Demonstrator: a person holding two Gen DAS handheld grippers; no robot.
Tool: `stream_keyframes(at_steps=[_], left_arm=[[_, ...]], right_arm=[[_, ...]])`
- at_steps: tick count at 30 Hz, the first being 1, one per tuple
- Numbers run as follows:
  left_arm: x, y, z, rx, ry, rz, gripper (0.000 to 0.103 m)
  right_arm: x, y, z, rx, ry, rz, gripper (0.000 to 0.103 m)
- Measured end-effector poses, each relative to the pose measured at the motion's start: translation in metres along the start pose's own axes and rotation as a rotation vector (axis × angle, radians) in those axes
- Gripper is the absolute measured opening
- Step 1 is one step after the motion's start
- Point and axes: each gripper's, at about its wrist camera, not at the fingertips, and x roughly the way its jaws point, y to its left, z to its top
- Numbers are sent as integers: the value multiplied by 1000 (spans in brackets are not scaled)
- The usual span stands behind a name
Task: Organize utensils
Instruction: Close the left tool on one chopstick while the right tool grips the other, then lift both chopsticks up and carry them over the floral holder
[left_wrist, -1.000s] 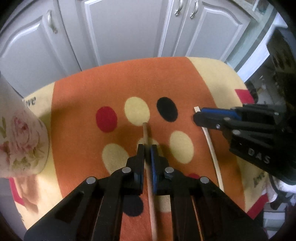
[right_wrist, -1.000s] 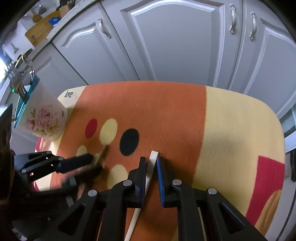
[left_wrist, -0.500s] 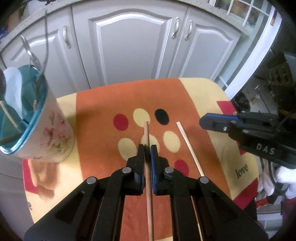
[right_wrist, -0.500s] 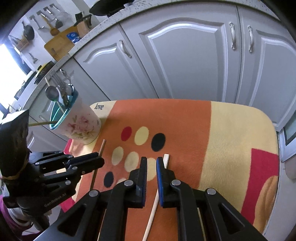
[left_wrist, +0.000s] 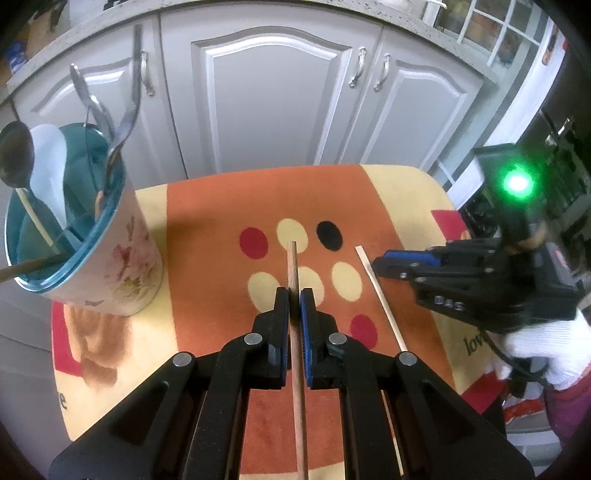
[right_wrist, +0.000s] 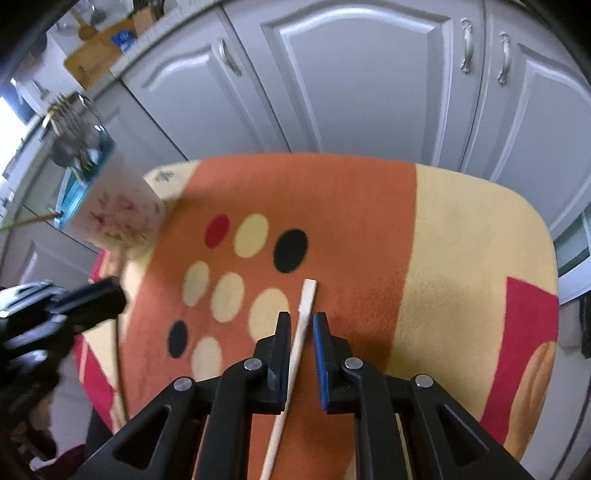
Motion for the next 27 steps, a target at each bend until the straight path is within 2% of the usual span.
stream_keyframes(at_steps=[2,4,6,9,11,14,24,27], left_arm=[[-2,1,1,-5,-1,-3,5],[-1,2,2,-11,0,-9,5],[-2,3,2,-12,2,-13,5],[-2,2,2,-13,2,-17,5],[-5,3,1,-21,1,-27,5],[-16,5,0,-30,-16,-47,5],[-79,15,-6,-46,-92,-132,5],[-100,17,-7,-41,-121,-138,4]], right_arm=[[7,0,5,1,18,-6,28],[17,3,11,-5,50,-6,29],[23,11,15,-57,49,-45,29],[28,16,20,-93,36,-87,12],[26,13,20,-90,26,-73,9],[9,9,16,-69,-22,-17,8],[-97,17,-11,-69,-257,167,8],[-116,31,-13,-71,-308,190,8]])
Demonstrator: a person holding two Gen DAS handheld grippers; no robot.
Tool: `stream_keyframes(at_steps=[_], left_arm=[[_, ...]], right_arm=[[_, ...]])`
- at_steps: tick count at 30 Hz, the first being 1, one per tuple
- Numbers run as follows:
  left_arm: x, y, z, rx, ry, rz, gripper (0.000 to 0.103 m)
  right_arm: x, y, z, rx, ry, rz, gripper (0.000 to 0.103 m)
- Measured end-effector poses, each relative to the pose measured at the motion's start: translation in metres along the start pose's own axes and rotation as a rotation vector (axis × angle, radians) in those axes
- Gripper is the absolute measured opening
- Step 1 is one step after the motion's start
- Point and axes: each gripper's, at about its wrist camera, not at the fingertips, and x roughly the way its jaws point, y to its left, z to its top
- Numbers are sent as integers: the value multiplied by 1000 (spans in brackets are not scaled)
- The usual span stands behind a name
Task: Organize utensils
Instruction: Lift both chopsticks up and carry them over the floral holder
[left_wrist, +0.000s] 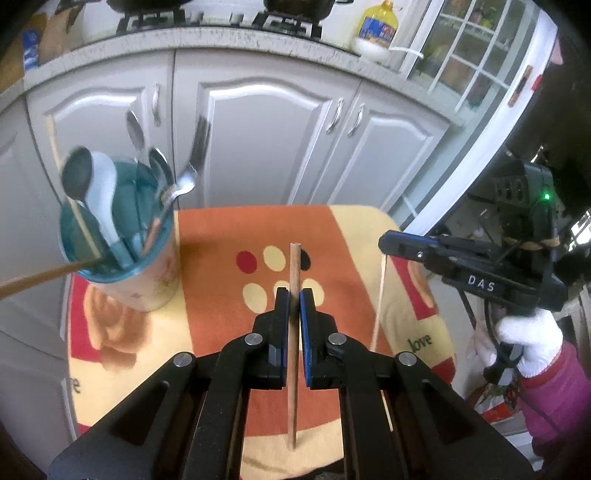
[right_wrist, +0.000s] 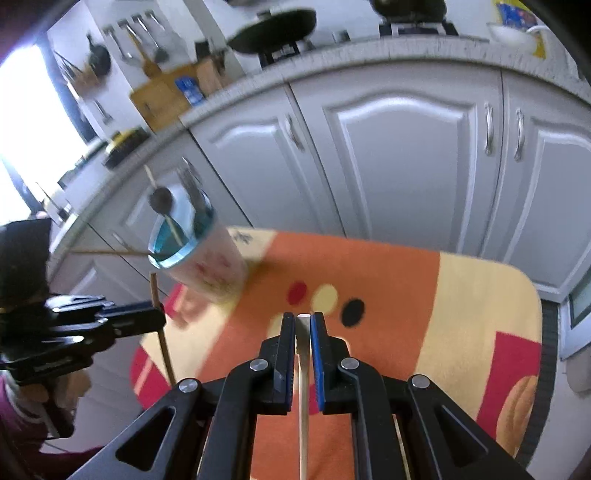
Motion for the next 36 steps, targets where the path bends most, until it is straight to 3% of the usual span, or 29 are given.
stream_keyframes(at_steps=[8,18,28,36], left_arm=[[-47,1,9,5,-75,-9,4],[-124,11,60,21,-196,-4,4],[-191,48,114,23,-308,126,4],[-176,88,121,7,-321,247,4]], right_arm=[[-23,33,22,-57,-73,28,8],[-56,85,84,-178,-194,52,8],[-55,147,138,-254,-268,126,8],[-3,173,151,-249,-240,149,7]])
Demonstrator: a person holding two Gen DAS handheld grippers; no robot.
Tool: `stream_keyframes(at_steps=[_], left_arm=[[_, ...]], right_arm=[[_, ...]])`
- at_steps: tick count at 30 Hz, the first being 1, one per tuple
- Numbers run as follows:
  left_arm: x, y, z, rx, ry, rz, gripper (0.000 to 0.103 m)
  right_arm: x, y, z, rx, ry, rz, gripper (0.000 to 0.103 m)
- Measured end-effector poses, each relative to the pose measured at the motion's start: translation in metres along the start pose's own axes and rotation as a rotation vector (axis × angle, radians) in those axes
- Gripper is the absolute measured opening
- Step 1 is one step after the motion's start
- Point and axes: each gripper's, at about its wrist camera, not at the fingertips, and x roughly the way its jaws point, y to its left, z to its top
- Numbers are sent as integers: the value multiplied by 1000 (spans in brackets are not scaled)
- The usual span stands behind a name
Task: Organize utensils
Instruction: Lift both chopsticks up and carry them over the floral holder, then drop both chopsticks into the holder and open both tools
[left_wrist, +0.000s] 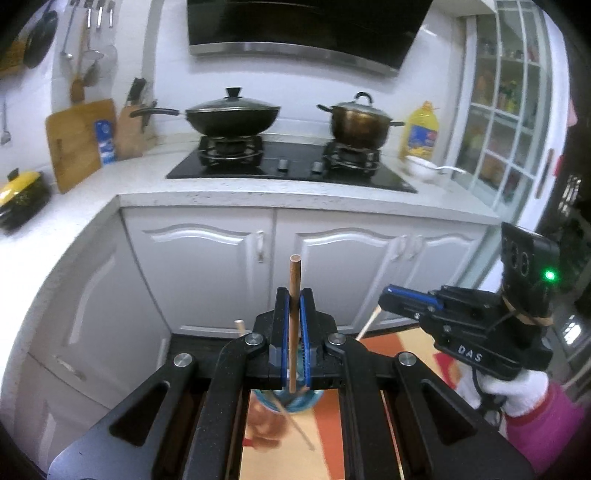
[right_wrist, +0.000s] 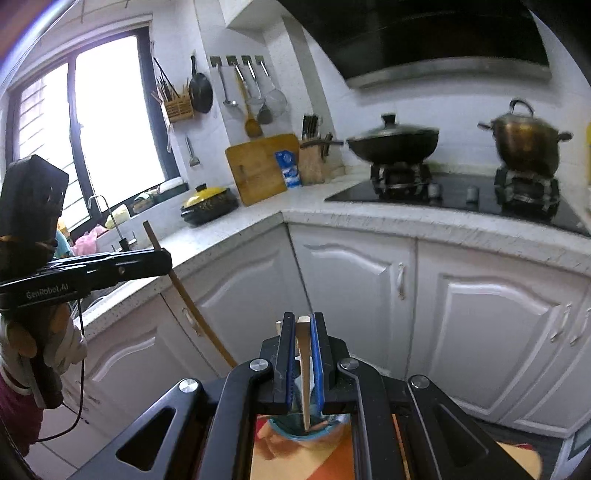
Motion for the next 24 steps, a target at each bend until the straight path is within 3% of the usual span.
stream_keyframes(at_steps=[3,10,22,24], left_arm=[[24,13,-14,-16,21,36,4],[78,33,-49,-81,109,43,4],[104,29,-66,-115,157,13,5],[104,28,-66,-115,159,13,14]], right_arm=[[26,1,-13,2,35,-16,8],[67,-7,-47,23,121,-33,8],[92,-35,-76,97,235,-53,8],[87,-37,-76,97,221,-59,19]])
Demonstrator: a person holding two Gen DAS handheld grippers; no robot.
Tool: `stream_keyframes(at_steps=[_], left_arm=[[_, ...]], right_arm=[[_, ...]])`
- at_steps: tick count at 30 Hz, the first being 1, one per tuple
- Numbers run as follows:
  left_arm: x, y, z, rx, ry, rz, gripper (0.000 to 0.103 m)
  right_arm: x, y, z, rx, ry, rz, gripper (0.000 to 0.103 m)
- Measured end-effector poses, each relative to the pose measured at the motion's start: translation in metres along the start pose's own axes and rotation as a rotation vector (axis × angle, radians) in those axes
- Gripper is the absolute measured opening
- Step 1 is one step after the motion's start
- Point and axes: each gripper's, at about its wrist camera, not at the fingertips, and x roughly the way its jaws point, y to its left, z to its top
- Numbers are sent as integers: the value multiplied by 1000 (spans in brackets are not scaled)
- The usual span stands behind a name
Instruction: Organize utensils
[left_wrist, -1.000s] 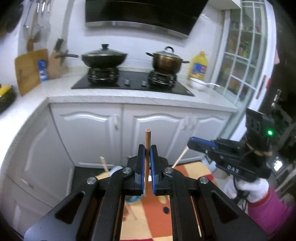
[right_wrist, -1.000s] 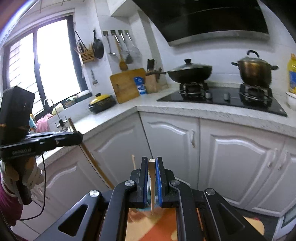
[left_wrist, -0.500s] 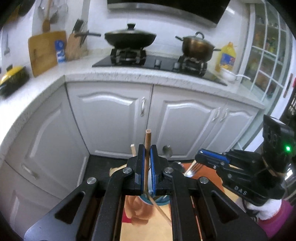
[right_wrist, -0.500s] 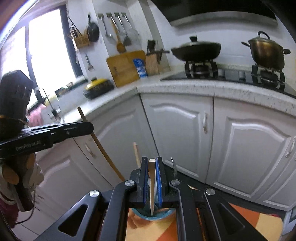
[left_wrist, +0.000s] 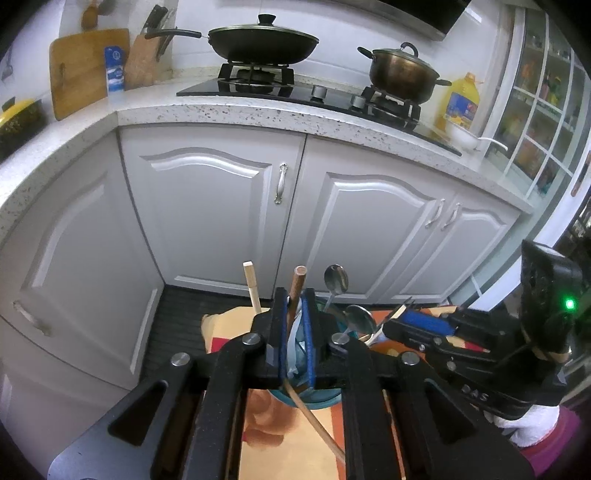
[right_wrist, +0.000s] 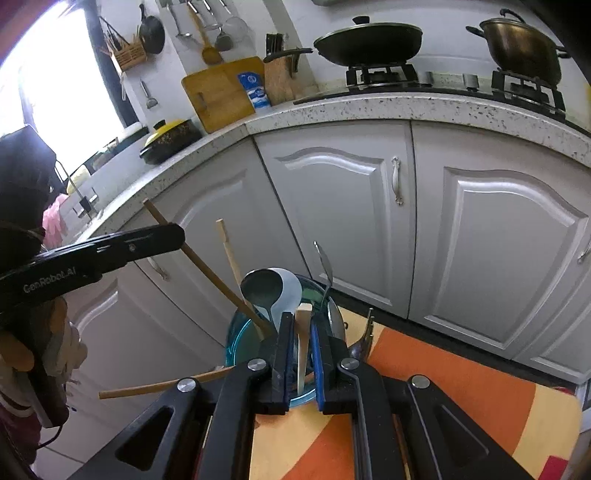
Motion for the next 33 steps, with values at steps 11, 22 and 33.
stream_keyframes(at_steps=[11,22,33], left_arm=[[-19,-5,-5,-26,-17,49,40],[-64,-25,-21,-16,-88,122,47],[-75,-47,-65,-44,-115,212,48]], right_arm=[[-20,4,-15,1,2,-6,38],[-49,21,-29,-39,-37,-127,39],[-79,37,-57,41,-68,-242,42]])
